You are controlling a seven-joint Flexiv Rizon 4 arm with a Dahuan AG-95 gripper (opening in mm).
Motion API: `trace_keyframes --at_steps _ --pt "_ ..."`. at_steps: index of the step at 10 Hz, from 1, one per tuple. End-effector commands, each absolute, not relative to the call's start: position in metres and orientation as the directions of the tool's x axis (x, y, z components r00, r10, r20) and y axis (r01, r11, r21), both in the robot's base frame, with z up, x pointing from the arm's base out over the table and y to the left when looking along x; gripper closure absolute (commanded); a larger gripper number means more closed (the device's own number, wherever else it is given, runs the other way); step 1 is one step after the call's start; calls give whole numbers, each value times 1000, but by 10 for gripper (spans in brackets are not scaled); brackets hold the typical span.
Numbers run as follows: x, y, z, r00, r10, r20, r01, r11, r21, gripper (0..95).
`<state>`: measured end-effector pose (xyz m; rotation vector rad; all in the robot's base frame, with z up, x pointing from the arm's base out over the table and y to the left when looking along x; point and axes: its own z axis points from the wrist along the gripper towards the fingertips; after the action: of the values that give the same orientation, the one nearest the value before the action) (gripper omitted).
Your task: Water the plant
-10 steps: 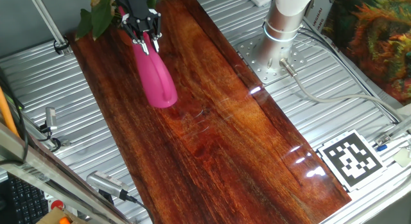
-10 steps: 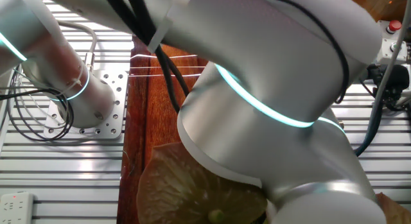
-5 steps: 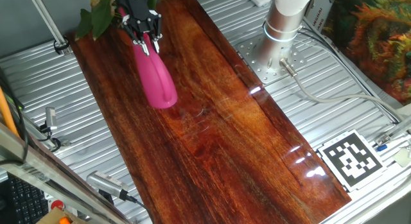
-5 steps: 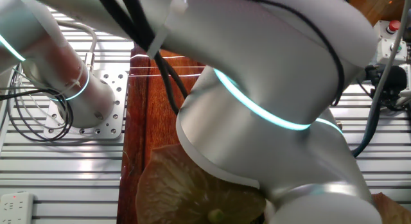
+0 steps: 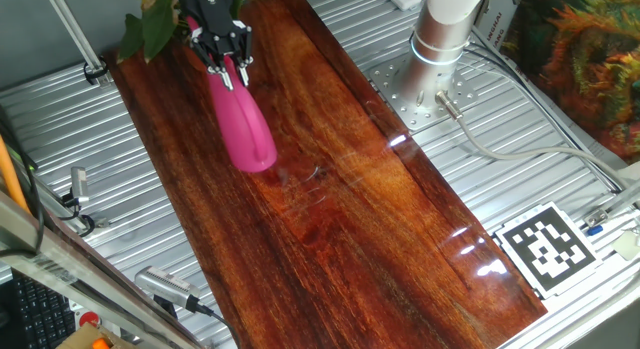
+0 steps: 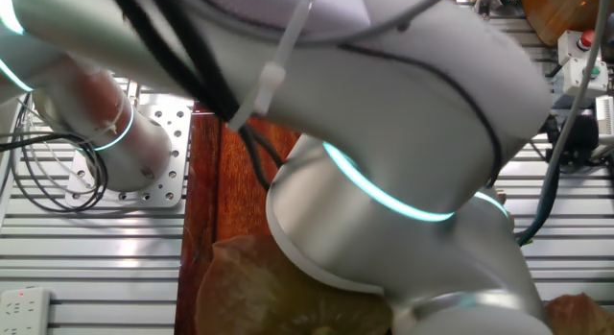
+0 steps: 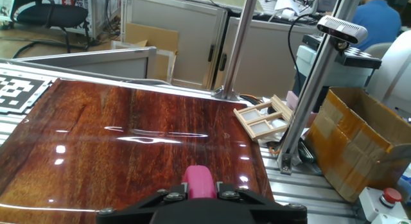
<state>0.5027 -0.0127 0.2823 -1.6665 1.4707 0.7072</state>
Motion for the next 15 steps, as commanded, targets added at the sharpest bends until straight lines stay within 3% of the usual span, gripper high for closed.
trace_keyframes --at_steps 1,10,15 --pt "503 -12 283 172 -542 -823 -981 -18 -193 950" --pt "504 -11 279 174 -518 -837 -981 -16 -194 950" --pt "504 -11 279 162 -571 -805 -983 -26 -180 950"
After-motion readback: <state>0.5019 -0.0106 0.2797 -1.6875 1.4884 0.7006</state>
